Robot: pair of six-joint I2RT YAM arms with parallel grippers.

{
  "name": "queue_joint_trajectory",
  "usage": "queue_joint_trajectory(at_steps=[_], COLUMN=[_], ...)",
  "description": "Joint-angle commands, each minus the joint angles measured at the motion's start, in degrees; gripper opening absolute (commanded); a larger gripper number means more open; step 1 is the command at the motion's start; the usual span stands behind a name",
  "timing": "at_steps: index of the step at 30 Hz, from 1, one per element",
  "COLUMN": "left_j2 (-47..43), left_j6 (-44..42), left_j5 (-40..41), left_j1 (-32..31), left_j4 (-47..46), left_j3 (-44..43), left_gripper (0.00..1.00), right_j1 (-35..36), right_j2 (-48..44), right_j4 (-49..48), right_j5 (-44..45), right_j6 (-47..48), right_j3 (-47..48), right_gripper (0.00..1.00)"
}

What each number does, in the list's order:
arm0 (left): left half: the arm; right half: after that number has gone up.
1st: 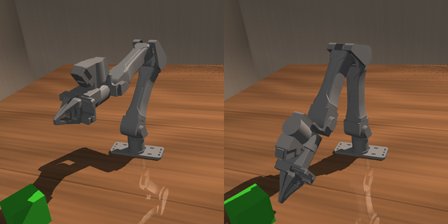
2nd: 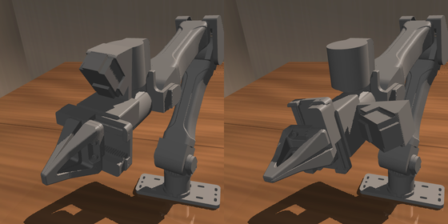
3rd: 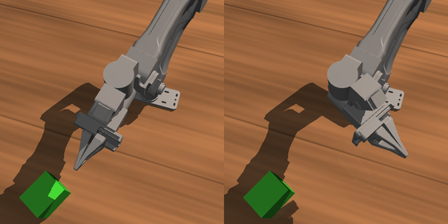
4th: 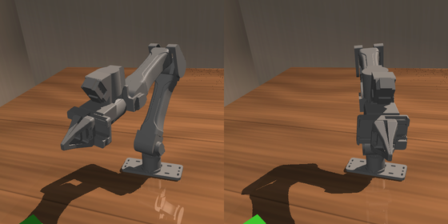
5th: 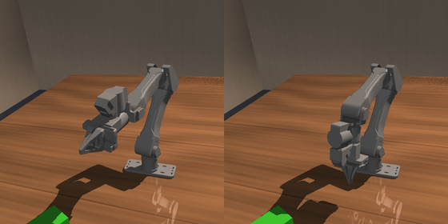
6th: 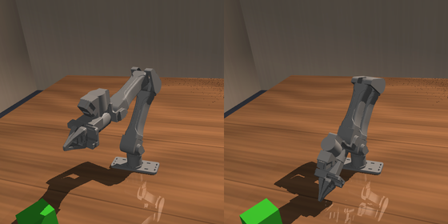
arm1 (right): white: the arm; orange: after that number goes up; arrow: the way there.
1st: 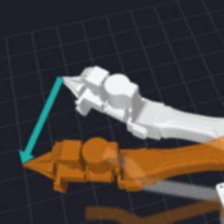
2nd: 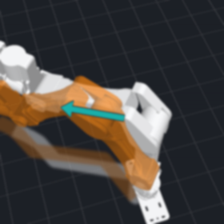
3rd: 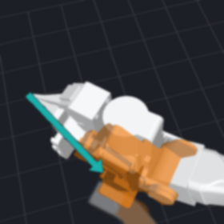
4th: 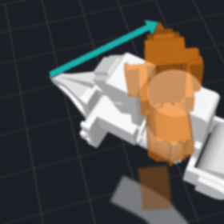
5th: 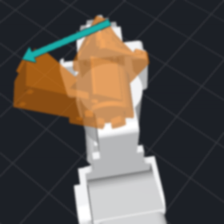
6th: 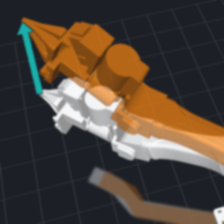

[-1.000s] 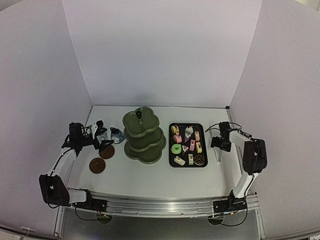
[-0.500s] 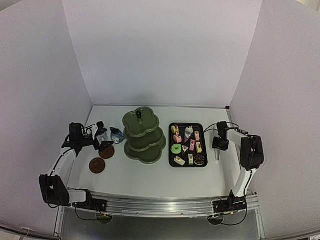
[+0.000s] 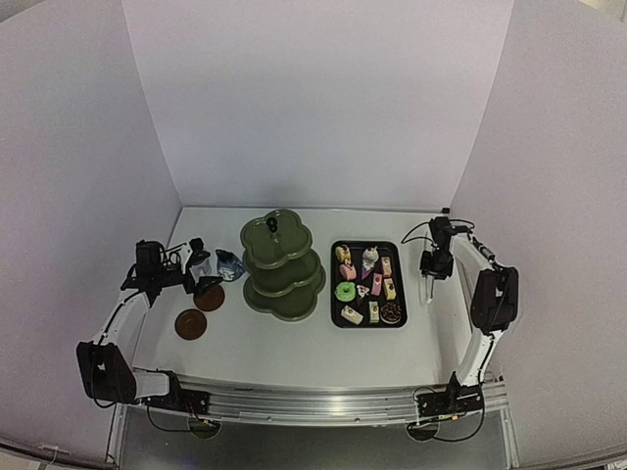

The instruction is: Serve the afternoon tea

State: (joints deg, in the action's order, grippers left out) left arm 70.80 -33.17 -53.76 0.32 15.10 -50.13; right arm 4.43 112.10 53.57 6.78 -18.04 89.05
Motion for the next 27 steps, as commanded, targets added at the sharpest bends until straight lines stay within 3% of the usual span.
queue_joint_trajectory(at_steps=[1,9,19,27], left_j2=[0.36,1.04,0.70,-1.37], left_j6=[-0.83,-0.89,-1.27,2.68], left_j5=[-0.44,-1.18,-1.66,-0.55], left_j1=[-0.14,-0.14,-0.14,-0.14], left_j4=[-0.71,-0.72,-1.74,-7.09], left_j3=[-1.24,-1.82,-0.45,1.78], left_gripper=[1.00,1.00,1.00,1.00], right_j1=[-0.12,-0.13,0.92,14.02], right_j2=[-3.03,-0.50,-4.25,-12.65], right_j4=[15.12,28.11,28.60,21.73], right_j5=[-4.34,-14.39,-7.15,3.51], right_j6=[-1.18,-1.87,-1.97,5.22], right_j3=[9.58,21.60,23.71,14.49], right_gripper=[0.36,0.38,0.34,0.34])
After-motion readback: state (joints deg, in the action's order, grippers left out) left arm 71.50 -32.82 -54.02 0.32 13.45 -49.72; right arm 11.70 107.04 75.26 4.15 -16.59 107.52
